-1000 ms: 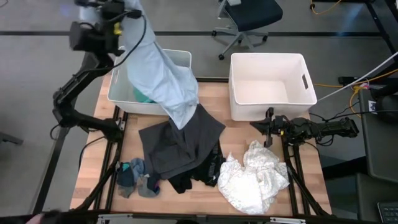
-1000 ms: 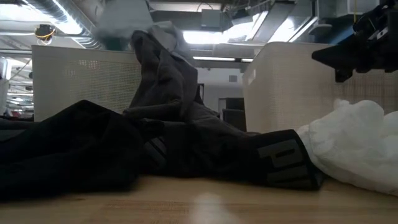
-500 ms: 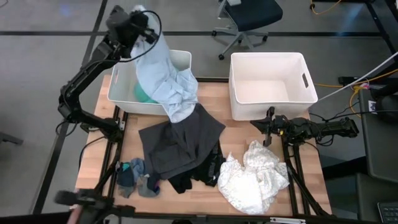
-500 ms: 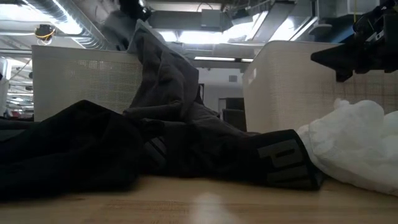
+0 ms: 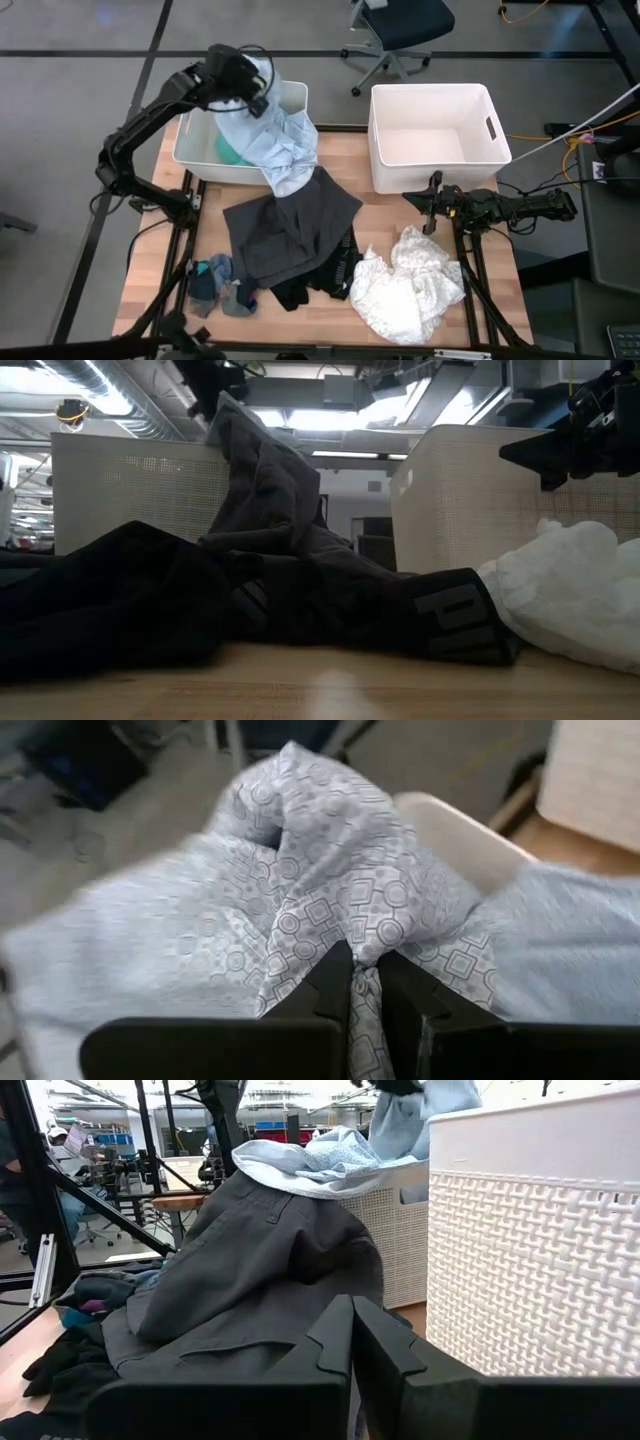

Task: Sort clothes
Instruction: Put the blue shirt into the left white laundry bin

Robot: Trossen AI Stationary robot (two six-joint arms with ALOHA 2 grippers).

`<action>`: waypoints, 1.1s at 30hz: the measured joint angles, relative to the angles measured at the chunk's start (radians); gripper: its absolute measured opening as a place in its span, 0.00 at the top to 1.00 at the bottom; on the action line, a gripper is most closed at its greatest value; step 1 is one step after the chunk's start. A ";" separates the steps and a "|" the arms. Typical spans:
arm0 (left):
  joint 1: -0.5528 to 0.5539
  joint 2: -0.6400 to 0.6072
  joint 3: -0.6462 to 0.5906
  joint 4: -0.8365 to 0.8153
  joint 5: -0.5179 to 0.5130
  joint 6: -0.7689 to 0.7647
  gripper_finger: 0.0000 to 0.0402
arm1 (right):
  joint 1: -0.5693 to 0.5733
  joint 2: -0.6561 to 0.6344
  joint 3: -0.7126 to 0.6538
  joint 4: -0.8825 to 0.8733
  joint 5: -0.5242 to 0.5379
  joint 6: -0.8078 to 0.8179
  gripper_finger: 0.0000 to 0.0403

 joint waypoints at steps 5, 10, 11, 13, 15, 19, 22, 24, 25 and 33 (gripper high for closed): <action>-0.042 0.000 -0.097 0.015 0.014 -0.024 0.95 | 0.000 0.000 0.000 0.000 0.000 0.000 0.97; -0.069 0.000 -0.203 0.033 0.060 -0.042 0.95 | 0.000 0.000 0.000 0.000 0.000 0.000 0.97; -0.071 0.000 -0.228 0.050 0.063 -0.048 0.95 | 0.000 0.000 0.000 0.000 0.000 0.000 0.97; -0.075 0.000 -0.280 0.089 0.066 -0.063 0.95 | 0.000 0.000 0.000 0.000 0.000 0.000 0.97; -0.074 0.000 -0.337 0.123 0.066 -0.071 0.95 | 0.000 0.000 0.000 -0.001 0.000 0.000 0.97; -0.074 0.000 -0.451 0.219 0.066 -0.079 0.95 | 0.000 0.000 0.000 -0.001 0.000 0.000 0.97; -0.074 0.000 -0.528 0.282 0.066 -0.091 0.95 | 0.000 0.000 0.000 -0.001 0.000 0.000 0.97; -0.074 0.000 -0.575 0.319 0.066 -0.102 0.95 | 0.000 0.000 0.000 -0.002 0.000 0.000 0.97; -0.073 0.000 -0.599 0.337 0.066 -0.108 0.95 | 0.000 0.001 0.000 -0.001 0.000 0.000 0.97; -0.072 -0.001 -0.765 0.455 0.072 -0.141 0.95 | 0.000 0.001 0.000 -0.002 0.000 0.000 0.97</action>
